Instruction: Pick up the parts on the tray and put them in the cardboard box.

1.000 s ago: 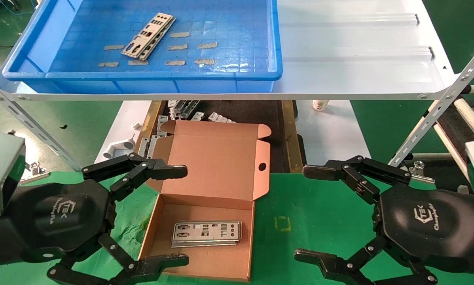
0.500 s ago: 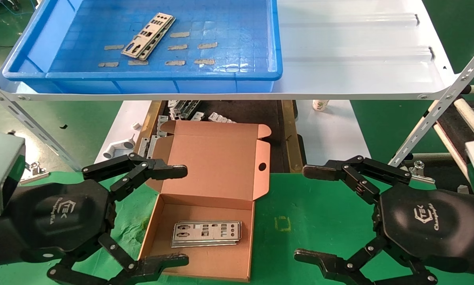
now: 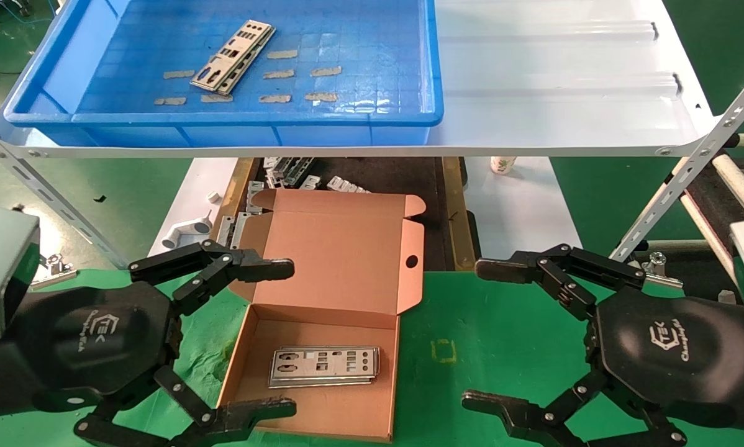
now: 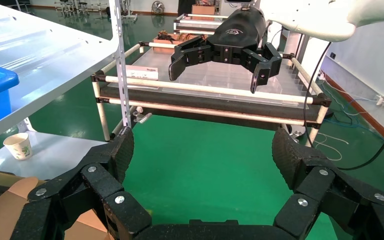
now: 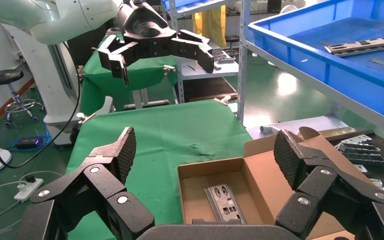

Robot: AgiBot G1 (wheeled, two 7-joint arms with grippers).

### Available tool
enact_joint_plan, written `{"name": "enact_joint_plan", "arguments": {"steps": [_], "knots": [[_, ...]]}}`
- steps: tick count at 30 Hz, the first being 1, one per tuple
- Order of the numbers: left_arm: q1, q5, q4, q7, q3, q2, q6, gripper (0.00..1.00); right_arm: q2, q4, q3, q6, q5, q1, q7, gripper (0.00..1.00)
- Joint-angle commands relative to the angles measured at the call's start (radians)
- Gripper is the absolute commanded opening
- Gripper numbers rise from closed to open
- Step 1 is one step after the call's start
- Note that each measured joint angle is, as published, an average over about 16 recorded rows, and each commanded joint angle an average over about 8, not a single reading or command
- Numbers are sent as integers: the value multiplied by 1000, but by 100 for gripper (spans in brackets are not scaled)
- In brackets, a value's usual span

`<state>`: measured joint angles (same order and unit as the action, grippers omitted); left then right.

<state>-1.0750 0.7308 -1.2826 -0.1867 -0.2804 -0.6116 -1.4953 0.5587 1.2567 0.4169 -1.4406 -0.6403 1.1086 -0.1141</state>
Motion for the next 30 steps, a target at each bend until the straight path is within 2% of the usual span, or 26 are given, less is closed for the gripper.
{"name": "enact_joint_plan", "arguments": {"steps": [1,30], "knots": [[0,0,0,0,0,0,0,100,0,0,0,0,0,0,0,100],[0,0,0,0,0,0,0,100,0,0,0,0,0,0,0,100]]}}
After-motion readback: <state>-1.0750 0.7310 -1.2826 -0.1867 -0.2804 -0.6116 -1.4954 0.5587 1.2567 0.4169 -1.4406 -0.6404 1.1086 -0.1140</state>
